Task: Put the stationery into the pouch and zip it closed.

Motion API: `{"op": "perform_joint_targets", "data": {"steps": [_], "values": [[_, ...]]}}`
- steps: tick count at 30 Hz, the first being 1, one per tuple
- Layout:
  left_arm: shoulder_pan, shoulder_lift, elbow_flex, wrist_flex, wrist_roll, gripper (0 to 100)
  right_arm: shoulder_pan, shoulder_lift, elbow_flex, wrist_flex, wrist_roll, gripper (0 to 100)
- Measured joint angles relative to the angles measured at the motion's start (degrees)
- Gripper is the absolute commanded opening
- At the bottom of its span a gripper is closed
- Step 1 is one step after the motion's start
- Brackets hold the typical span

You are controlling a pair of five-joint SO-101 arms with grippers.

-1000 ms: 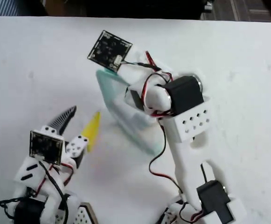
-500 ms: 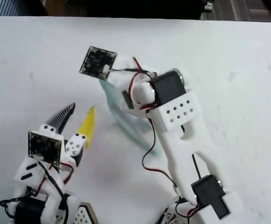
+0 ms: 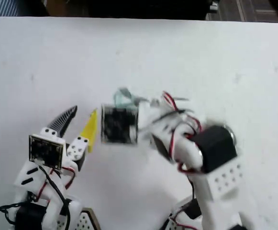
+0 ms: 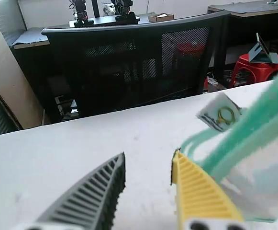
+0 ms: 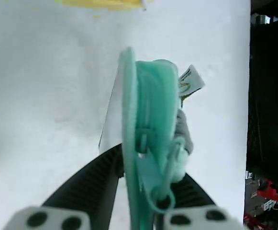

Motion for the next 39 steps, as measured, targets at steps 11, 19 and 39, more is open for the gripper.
{"op": "perform_joint_targets", "data": {"steps": [11,19,39], "values": [[0.00,0.00,0.00,0.00,0.00,18,-6.86,-27.08,23.74,0.00,13.80,1.8],[2.37,0.00,0.00,2.37,0.00,18,-8.26,-30.51,25.76,0.00,13.80,1.8],[18.90,0.26,15.47,-12.04,-5.45,18,-27.96,-19.78,24.44,-0.09,9.76,1.7]]}}
